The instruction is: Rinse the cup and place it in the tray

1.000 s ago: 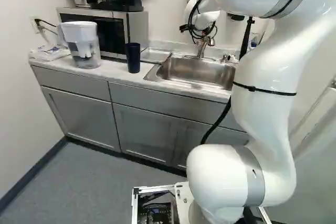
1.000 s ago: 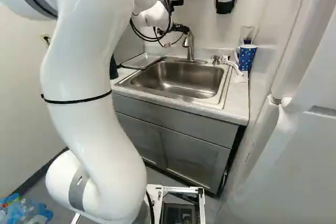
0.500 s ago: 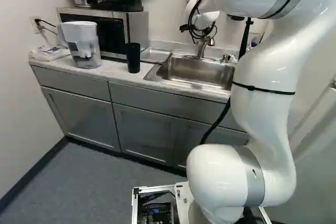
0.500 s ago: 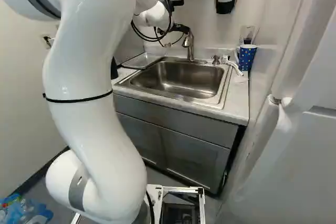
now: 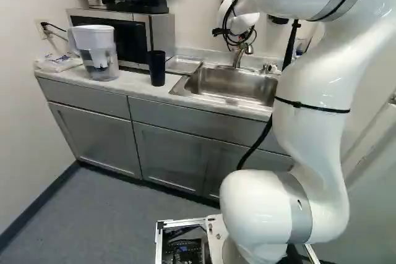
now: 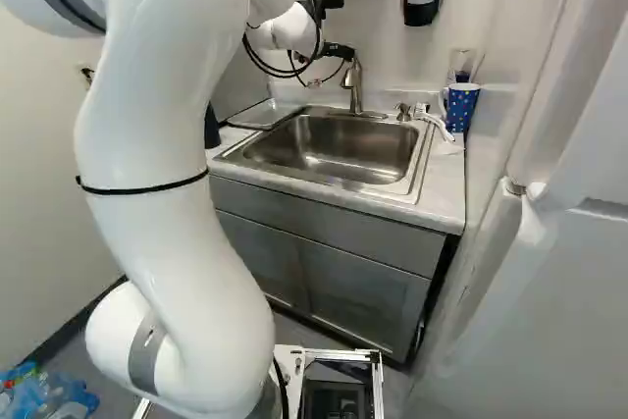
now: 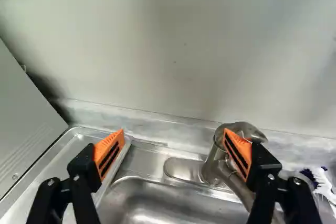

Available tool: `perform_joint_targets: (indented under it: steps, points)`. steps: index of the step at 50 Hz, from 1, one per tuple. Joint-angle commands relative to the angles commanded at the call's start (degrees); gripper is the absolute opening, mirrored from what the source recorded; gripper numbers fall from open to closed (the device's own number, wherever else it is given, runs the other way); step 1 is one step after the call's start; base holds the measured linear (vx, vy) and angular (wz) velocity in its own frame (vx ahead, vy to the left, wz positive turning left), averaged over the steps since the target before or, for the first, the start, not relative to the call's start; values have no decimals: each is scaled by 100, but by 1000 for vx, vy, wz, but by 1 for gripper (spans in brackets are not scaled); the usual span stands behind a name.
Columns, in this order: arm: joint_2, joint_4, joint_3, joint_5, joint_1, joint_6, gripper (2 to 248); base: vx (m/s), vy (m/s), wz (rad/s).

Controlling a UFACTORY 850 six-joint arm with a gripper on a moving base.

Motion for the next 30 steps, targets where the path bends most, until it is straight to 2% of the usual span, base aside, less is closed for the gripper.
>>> perform_joint_targets:
  steps: [11,30]
  points:
    - [169,0,192,157,-32,0,247,0,0,0]
    - [169,0,192,441,-32,0,247,0,0,0]
